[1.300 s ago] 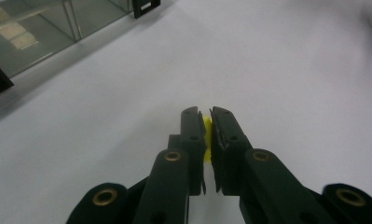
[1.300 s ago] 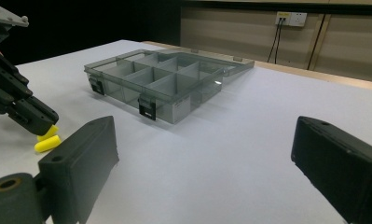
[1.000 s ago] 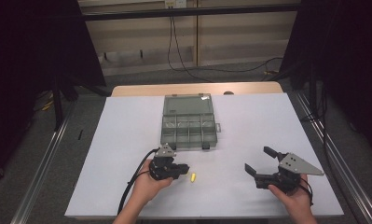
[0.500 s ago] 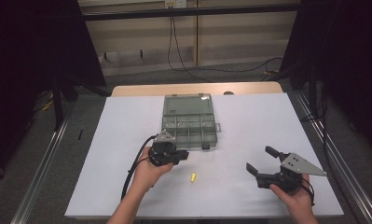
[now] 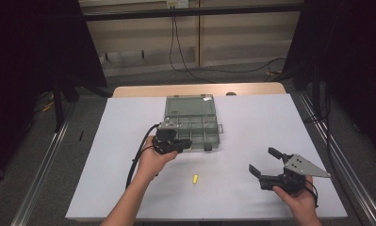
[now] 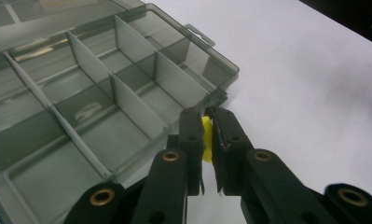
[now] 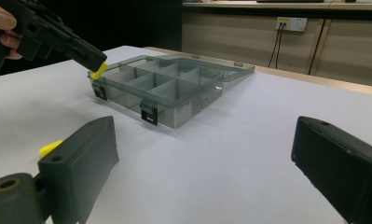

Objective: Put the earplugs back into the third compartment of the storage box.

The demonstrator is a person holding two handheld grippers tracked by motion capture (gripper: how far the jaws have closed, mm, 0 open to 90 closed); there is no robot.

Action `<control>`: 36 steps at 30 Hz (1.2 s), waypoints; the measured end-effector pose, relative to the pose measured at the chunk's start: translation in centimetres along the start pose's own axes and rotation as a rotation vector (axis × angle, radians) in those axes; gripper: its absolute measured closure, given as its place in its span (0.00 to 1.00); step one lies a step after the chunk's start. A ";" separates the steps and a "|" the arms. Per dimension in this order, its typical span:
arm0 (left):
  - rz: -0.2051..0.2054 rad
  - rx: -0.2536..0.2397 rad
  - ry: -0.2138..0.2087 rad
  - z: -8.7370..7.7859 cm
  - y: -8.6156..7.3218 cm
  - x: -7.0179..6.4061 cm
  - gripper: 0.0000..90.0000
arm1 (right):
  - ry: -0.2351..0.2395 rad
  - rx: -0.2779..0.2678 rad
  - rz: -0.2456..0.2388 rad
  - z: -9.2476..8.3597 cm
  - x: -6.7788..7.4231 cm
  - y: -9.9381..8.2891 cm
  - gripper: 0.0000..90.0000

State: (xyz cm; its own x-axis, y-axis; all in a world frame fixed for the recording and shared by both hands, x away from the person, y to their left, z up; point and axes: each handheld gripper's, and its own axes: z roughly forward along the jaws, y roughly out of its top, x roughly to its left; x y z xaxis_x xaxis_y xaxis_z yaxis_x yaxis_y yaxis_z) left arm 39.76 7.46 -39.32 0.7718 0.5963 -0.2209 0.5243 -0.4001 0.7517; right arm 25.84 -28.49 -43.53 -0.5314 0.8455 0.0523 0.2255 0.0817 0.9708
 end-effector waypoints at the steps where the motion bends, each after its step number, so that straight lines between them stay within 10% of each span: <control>1: -0.005 -0.001 0.002 0.0 0.2 0.1 0.92 | 0.001 0.001 -0.002 0.0 0.0 0.0 0.07; 36: -0.041 -0.013 0.106 2.2 3.8 2.7 0.92 | 0.002 -0.014 0.020 -0.1 -0.3 -0.1 0.06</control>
State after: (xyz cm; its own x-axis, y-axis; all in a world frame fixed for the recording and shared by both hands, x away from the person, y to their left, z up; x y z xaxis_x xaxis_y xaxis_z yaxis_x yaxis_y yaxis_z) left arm 44.65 6.00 -38.43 0.7069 0.6824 -0.1858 0.5496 -0.3646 0.7517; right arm 25.85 -28.82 -43.65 -0.5282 0.8461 0.0720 0.2245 0.0573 0.9728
